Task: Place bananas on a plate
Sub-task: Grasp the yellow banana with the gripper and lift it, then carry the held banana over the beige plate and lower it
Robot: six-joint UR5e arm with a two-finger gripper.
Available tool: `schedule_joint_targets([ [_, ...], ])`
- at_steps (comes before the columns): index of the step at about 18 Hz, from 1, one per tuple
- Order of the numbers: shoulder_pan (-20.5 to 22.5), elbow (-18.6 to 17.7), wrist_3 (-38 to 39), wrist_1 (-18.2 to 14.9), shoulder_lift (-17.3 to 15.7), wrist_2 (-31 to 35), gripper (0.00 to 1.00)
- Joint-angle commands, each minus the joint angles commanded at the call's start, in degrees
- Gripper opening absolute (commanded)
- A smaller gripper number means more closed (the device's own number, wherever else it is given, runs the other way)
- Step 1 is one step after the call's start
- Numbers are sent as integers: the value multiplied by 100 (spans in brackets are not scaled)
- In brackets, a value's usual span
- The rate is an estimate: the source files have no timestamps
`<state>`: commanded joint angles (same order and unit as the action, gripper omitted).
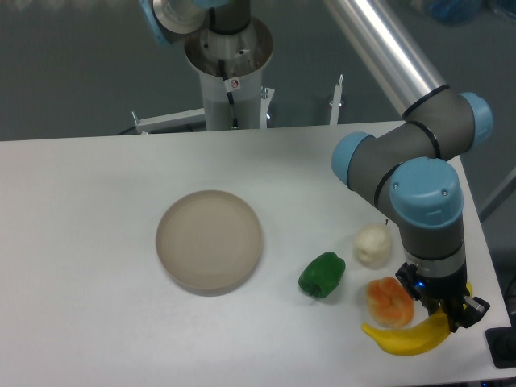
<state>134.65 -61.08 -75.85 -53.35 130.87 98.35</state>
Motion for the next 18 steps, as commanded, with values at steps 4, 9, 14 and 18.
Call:
schedule_joint_targets([
  [4,0,-26,9,-9,-61,-9,30],
  [9,-70,-447,210,-149,-395,-18,30],
  [14,-308,-2329,1520,-1529,-1995,-360,30],
  [18,-308,-2338,1520,-1354,-1960,-360,30],
])
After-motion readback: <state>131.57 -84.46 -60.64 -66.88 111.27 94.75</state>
